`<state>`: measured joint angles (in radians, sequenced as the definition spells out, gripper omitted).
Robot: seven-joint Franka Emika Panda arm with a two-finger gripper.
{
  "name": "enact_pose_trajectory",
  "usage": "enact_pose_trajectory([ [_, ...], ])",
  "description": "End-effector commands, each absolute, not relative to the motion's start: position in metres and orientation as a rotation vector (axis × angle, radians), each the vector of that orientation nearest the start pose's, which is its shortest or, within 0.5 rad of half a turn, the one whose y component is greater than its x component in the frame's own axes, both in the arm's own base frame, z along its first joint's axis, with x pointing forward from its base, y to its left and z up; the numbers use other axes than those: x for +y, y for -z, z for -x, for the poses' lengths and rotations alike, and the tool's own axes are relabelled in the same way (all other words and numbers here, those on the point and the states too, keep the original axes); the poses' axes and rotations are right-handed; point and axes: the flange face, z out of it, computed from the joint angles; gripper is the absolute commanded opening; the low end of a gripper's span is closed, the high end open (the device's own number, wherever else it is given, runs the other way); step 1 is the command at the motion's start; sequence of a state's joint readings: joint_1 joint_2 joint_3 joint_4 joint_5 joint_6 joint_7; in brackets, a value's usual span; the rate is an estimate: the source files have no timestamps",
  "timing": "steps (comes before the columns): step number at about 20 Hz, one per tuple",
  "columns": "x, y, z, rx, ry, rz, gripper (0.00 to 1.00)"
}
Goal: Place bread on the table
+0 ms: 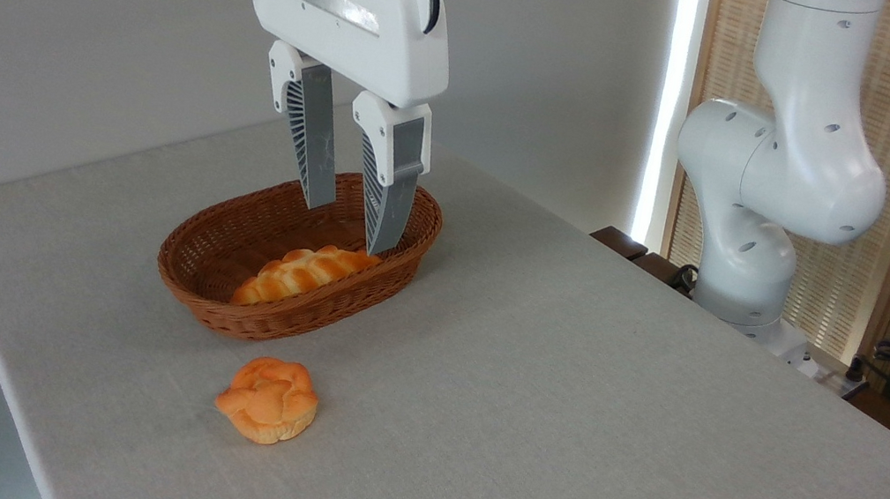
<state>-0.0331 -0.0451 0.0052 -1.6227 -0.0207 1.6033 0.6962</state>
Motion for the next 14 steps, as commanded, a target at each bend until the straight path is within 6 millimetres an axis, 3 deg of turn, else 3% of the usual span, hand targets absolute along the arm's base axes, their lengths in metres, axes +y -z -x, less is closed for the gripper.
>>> enact_pose_trajectory([
  [1, -0.0156, -0.632, -0.5475, 1.156, 0.028, 2.954, 1.0],
  [4, -0.0154, -0.6323, -0.5463, 1.233, 0.022, 2.923, 1.0],
  [14, -0.0147, -0.6331, -0.5459, 1.237, 0.025, 2.922, 1.0],
])
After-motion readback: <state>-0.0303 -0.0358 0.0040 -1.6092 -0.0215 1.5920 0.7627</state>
